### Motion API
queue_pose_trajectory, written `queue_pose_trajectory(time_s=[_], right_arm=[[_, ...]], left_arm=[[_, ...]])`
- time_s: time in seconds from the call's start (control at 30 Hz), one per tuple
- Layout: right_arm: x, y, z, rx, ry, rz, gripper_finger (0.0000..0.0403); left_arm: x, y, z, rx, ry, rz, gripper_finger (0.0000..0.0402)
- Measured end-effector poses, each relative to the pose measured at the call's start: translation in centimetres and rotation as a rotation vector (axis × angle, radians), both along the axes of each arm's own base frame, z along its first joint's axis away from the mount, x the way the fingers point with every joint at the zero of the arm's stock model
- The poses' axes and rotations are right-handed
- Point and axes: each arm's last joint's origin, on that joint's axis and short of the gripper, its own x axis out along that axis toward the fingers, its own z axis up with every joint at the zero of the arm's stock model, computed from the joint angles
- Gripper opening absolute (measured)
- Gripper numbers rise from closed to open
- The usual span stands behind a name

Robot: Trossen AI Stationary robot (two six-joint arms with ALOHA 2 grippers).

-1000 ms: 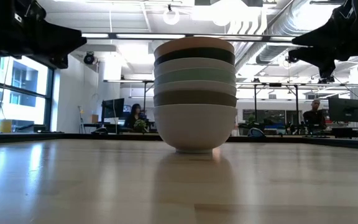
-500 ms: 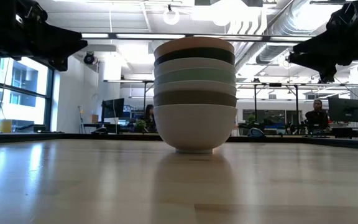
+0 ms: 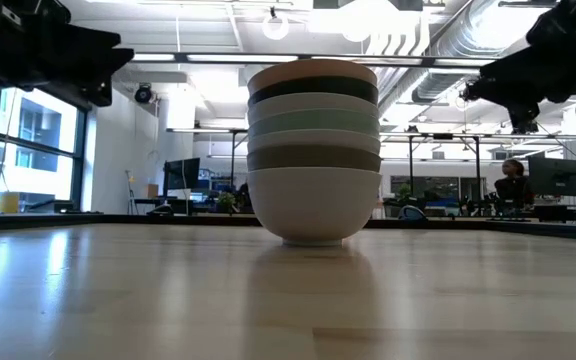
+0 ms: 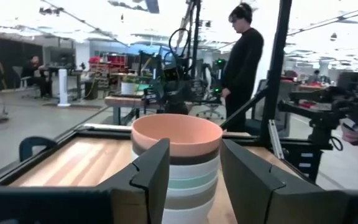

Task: Nest bowls inside each other
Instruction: Return to Home Position

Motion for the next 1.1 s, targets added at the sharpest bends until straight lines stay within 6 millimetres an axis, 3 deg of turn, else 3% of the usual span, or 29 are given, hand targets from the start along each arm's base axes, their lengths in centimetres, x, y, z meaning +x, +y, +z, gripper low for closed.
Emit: queue_pose_trajectory(time_s=[0.27,0.5,0.87,1.1], right_arm=[[0.03,0.24,0.07,-0.216,0.015,0.089,0.0169],[-0.01,-0.07,0.01,-0.201,0.03,-0.016,0.0169],[0.0,-0.02,0.01,-0.229,0.032,0.0,0.0169],[0.0,-0.02,0.01,-0.253,0.036,0.002,0.0169]], left_arm=[[-0.02,-0.19,0.16,0.087,-0.01,-0.05,0.0133],[-0.06,-0.48,0.37,0.142,-0.03,-0.138,0.0133],[-0.07,-0.53,0.35,0.129,-0.029,-0.159,0.0133],[-0.05,0.18,0.15,0.029,-0.014,0.069,0.0133]])
